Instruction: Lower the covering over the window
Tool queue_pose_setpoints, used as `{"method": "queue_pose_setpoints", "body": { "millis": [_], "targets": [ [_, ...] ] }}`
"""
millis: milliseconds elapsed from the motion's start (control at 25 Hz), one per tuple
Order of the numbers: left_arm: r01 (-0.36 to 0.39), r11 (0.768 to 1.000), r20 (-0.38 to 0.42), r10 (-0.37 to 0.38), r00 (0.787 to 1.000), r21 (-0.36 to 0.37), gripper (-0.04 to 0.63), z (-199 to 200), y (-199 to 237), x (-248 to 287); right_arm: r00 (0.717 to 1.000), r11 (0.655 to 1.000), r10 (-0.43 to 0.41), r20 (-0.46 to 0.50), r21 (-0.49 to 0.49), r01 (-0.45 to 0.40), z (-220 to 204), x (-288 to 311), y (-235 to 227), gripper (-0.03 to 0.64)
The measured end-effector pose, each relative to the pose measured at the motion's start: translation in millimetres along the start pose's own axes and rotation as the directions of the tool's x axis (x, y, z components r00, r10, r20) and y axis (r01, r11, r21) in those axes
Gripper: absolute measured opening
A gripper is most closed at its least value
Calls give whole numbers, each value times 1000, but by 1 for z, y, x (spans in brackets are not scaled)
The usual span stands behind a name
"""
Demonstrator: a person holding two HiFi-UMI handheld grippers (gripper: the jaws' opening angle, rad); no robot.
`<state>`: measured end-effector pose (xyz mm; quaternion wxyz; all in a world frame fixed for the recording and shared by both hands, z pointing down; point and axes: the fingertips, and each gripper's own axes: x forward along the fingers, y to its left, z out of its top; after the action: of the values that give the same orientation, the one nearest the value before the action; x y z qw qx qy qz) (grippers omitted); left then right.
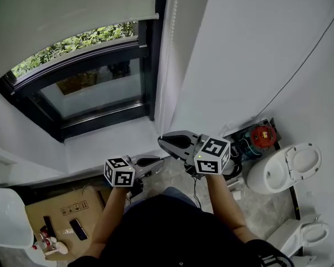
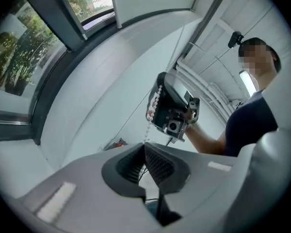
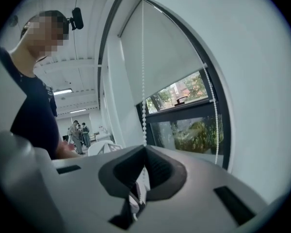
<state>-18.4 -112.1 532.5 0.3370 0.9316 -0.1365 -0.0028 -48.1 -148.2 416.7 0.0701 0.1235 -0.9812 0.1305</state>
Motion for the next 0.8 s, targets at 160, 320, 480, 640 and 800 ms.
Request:
{"method": "queue_pose_setpoints", "body": {
  "millis": [160, 320, 480, 640, 800],
  "targets": [
    [-31, 1000, -12, 31, 999, -2, 11, -17, 14, -2, 999, 1000, -15, -52, 5, 15, -22, 5, -6, 12],
    [-60, 998, -53, 60, 997, -5, 11, -37, 24, -3, 994, 1000, -20, -105, 12, 22, -45, 10, -8, 12],
    [-74, 996, -70, 71, 995, -40, 11, -54, 33, -5, 991, 999, -16, -131, 42, 22, -63, 13, -8, 12],
    [-90, 994, -109, 84, 990, -55, 11, -67, 37, -4, 988, 998, -19, -156, 53, 27, -78, 14, -12, 12],
    [-97, 993, -114, 88, 990, -72, 12, -73, 40, -7, 988, 997, -15, -154, 69, 26, -85, 16, -14, 12]
  ]
}}
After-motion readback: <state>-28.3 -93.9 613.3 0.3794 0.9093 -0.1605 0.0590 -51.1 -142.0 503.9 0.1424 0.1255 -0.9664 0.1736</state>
